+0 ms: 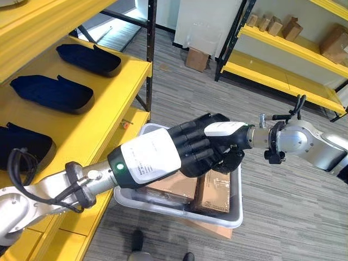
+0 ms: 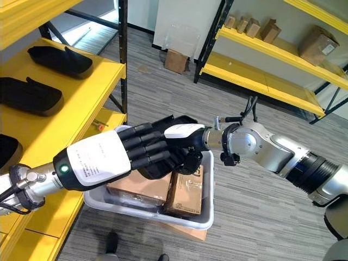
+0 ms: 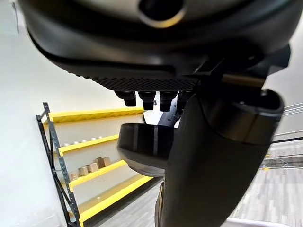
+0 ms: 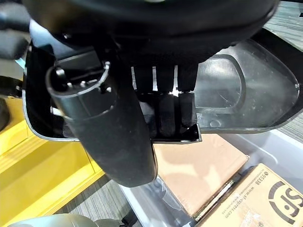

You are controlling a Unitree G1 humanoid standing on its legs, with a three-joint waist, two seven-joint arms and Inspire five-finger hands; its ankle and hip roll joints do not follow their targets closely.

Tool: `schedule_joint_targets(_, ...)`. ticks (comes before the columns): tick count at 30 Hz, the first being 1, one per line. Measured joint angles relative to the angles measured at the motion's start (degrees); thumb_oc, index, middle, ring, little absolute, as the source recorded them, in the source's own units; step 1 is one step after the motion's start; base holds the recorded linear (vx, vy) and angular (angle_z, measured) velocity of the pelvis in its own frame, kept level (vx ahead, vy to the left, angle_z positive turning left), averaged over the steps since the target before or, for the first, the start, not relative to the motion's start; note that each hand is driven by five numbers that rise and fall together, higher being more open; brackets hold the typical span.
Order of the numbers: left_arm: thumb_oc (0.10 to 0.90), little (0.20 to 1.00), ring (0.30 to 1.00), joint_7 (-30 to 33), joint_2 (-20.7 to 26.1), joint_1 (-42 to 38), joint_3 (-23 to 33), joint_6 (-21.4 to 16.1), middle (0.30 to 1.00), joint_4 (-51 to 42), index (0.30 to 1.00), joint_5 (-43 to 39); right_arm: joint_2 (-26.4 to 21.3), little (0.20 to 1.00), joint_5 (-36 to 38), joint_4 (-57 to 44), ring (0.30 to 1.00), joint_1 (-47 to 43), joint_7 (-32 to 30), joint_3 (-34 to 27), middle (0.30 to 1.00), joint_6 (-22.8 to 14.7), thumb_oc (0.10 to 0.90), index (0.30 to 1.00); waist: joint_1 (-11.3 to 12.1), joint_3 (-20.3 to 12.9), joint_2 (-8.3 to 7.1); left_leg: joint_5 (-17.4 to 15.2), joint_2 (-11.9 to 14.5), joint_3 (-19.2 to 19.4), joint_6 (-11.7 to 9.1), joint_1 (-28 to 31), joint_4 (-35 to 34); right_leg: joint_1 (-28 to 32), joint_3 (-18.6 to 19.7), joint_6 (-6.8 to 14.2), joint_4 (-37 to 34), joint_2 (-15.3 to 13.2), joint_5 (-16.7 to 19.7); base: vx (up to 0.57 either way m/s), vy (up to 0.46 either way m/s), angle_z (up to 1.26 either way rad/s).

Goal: Move parts from the plastic box to the shelf.

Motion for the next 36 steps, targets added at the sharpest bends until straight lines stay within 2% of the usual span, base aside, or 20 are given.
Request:
schedule_joint_targets(5, 0.900, 1.000, 1.000, 0.46, -0.15, -0.29, -0.30, -0.05, 1.000, -0.04, 1.000, -0.02, 0.00, 0.300, 0.00, 0.04, 0.300, 0.00, 0.00, -0.07, 0.300, -0.02, 0.400, 0.300, -0.16, 0.06, 0.08, -0.02, 0.00, 0.01, -0.03, 0.00, 0.00, -0.01, 0.01, 0.01, -0.01, 0.00, -0.02, 0.00, 0.000, 0.00)
schedule_joint_targets(11, 0.900, 1.000, 1.000, 0.49, -0.29, -2.91, -5.43, -0.12, 1.000, 0.20, 1.000, -0.03, 0.00, 0.300, 0.00, -0.01, 0.300, -0.01, -0.02, -0.16, 0.300, -0.10, 0.400, 0.300, -0.17, 0.10, 0.13, -0.02, -0.02, -0.03, -0.02, -0.01, 0.00, 0.01, -0.02, 0.01, 0.00, 0.00, -0.03, 0.00, 0.000, 0.00)
schedule_joint_targets(18, 0.900, 1.000, 1.000, 0.43, -1.27, -2.95, -6.94, 0.07, 1.000, 1.07, 1.000, -0.01, 0.00, 0.300, 0.00, -0.01, 0.300, 0.00, -0.02, -0.47, 0.300, -0.11, 0.400, 0.300, -0.24, 0.13, 0.18, -0.03, -0.01, 0.04, -0.04, 0.00, 0.00, -0.03, 0.04, 0.01, -0.01, -0.01, -0.03, 0.00, 0.000, 0.00)
schedule_joint_targets(19, 0.900, 1.000, 1.000, 0.40, -2.82, -3.00, -7.27, 0.12, 1.000, 1.25, 1.000, -0.03, 0.00, 0.300, 0.00, -0.01, 0.300, 0.00, -0.02, -0.54, 0.300, -0.11, 0.400, 0.300, -0.26, 0.14, 0.19, -0.03, -0.02, 0.05, -0.03, 0.01, 0.00, -0.03, 0.05, 0.01, -0.01, -0.02, -0.03, 0.00, 0.000, 0.00)
schedule_joint_targets(25, 0.900, 1.000, 1.000, 0.08, -4.70, -4.75, -13.18, 0.24, 1.000, 5.83, 1.000, -0.05, 0.01, 0.300, -0.08, 0.00, 0.300, 0.00, -0.34, -0.66, 0.300, -0.13, 0.400, 0.300, -0.69, 0.20, 0.22, -0.03, -0.01, 0.17, -0.03, 0.06, 0.00, -0.08, 0.19, 0.00, -0.01, -0.03, -0.03, 0.00, 0.000, 0.00)
schedule_joint_targets(33, 0.900, 1.000, 1.000, -0.71, -5.01, -5.72, -15.35, 0.69, 1.000, 8.05, 1.000, 0.05, 0.19, 0.300, -0.09, 0.00, 0.300, 0.00, -0.43, -0.74, 0.300, 0.10, 0.400, 0.300, -1.57, 0.21, 0.22, -0.07, 0.01, 0.32, 0.00, 0.13, 0.00, -0.10, 0.34, -0.01, 0.00, -0.03, -0.02, 0.00, 0.000, 0.00)
schedule_joint_targets(36, 0.900, 1.000, 1.000, -0.62, -8.15, -6.95, -16.33, 1.11, 1.000, 10.16, 1.000, 0.13, 0.40, 0.300, -0.10, 0.03, 0.300, 0.00, -0.65, -0.77, 0.300, 0.33, 0.400, 0.300, -1.66, 0.22, 0.23, -0.07, 0.03, 0.35, 0.00, 0.24, 0.00, -0.03, 0.38, -0.02, 0.00, -0.02, -0.01, 0.00, 0.000, 0.00)
